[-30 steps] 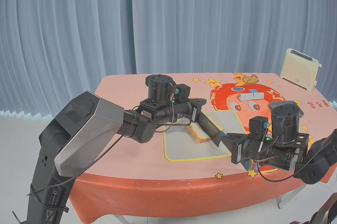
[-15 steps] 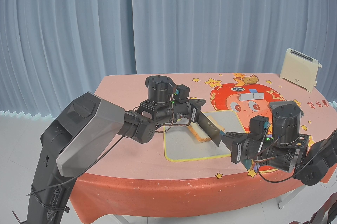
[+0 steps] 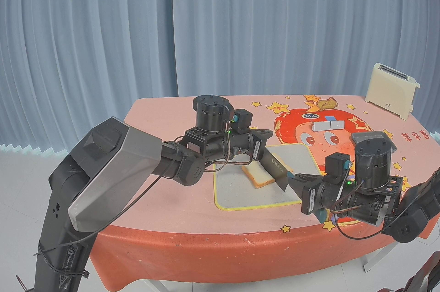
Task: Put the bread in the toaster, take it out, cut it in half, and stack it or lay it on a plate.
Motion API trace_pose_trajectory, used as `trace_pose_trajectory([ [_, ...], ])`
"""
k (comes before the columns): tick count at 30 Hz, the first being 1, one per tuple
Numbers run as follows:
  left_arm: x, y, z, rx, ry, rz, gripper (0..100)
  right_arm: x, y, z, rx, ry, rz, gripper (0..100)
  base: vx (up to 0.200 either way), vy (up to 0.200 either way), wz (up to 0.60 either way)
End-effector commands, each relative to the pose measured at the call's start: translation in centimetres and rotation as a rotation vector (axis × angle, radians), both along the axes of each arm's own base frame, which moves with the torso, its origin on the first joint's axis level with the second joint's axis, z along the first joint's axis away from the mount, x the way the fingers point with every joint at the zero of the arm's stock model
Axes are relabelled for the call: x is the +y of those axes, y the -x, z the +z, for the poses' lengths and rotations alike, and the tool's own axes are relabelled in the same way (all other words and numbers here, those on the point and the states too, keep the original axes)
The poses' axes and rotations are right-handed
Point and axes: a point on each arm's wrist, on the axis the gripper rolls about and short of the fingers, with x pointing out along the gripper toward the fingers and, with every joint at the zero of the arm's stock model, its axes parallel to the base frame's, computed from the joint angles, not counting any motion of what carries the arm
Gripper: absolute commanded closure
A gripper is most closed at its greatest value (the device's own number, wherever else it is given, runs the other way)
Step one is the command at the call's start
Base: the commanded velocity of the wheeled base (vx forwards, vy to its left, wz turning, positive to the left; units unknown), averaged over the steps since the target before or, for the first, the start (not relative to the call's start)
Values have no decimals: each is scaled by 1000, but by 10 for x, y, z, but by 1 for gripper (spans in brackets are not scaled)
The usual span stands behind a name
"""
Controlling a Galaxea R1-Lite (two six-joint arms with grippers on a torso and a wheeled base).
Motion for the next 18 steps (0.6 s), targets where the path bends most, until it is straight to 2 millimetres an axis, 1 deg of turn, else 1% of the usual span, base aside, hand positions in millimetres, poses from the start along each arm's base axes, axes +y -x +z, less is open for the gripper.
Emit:
trace_pose_trajectory([
  [1,4,1,12,-25,17,10,100,0,0,2,-7,-6,1,100,0,0,0],
  [8,6,3,-1,3,-9,11,100,1,-1,1,-3,-4,1,100,0,0,0],
  [16,5,3,-4,8,-12,9,100,2,-1,4,-13,-13,2,100,0,0,0],
  [18,4,2,-8,13,-16,9,100,2,-1,4,-15,-14,2,100,0,0,0],
])
